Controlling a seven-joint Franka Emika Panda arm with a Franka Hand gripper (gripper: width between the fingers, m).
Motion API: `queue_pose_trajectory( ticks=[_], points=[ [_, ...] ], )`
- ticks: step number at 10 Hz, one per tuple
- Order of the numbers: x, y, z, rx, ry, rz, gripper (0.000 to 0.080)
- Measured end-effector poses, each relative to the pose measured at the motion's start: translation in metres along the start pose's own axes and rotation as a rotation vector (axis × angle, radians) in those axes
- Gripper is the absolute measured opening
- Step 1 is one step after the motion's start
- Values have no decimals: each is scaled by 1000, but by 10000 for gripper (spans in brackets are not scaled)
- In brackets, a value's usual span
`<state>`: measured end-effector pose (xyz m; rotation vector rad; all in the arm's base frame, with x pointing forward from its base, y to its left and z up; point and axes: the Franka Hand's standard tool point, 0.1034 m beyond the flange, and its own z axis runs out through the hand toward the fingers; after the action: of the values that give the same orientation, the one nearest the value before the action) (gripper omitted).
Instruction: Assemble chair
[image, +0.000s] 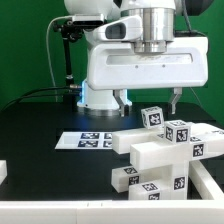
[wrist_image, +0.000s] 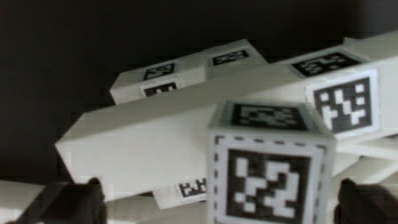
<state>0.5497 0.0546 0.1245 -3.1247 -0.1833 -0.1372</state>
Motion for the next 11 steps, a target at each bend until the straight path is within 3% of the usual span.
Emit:
queue_pose_trajectory(
  ticks=[3,5,6,7,11],
  points=[
    [-2,-4,2,4,-18,17,649],
    [-2,-4,2,4,-18,17,391],
    [-2,-4,2,4,-17,17,391],
    [-1,-4,2,4,-16,17,288],
    [-1,-4,2,3,-16,49,288]
  ],
)
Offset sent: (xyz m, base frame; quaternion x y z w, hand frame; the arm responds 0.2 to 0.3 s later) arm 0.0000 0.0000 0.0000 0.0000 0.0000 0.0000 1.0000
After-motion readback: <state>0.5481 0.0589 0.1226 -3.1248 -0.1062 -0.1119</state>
